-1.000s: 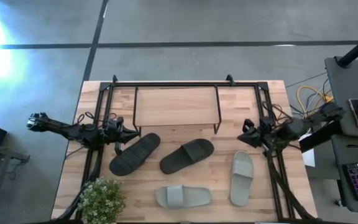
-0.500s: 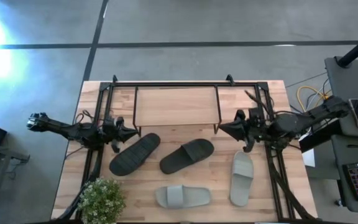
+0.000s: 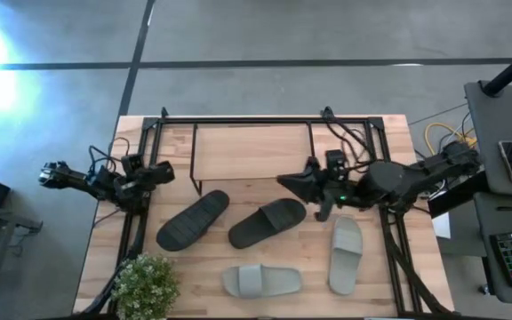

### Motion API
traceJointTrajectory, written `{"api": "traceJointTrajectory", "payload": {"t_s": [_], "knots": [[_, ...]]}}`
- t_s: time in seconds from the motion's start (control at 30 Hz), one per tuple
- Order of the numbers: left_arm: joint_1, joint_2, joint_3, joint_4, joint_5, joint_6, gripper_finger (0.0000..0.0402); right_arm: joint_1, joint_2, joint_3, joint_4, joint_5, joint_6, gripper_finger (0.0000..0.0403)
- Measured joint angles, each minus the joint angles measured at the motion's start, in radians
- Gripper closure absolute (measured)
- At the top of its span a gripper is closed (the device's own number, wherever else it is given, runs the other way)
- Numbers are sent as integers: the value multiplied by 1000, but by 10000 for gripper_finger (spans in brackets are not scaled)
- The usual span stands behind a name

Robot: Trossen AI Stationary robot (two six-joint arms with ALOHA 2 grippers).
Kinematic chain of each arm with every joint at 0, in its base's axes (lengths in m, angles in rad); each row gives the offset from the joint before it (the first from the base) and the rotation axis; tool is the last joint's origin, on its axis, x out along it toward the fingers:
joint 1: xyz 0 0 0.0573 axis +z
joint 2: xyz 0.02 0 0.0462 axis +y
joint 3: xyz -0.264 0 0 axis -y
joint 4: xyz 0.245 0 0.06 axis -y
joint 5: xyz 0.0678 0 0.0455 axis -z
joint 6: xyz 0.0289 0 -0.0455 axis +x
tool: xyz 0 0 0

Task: Pick and place slides into the shelf
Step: Put the right black slide on the shelf

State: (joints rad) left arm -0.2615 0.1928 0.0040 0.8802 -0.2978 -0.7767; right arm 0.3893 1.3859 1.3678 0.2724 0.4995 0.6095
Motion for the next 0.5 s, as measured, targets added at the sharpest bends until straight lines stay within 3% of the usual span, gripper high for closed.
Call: {"api": "traceJointTrajectory", "payload": {"t_s": [0.2,0.27,0.33,0.5], "knots": [[0,-1,0,0,128,-18,402,-5,179,221,-21,-4,-147,394],[0,-4,0,2,152,-29,402,-6,215,270,-106,-38,-143,394],[0,-4,0,1,172,-15,402,-6,244,319,-257,-54,-79,394],[0,-2,6,-8,243,50,402,5,300,436,-803,-30,312,394]]}}
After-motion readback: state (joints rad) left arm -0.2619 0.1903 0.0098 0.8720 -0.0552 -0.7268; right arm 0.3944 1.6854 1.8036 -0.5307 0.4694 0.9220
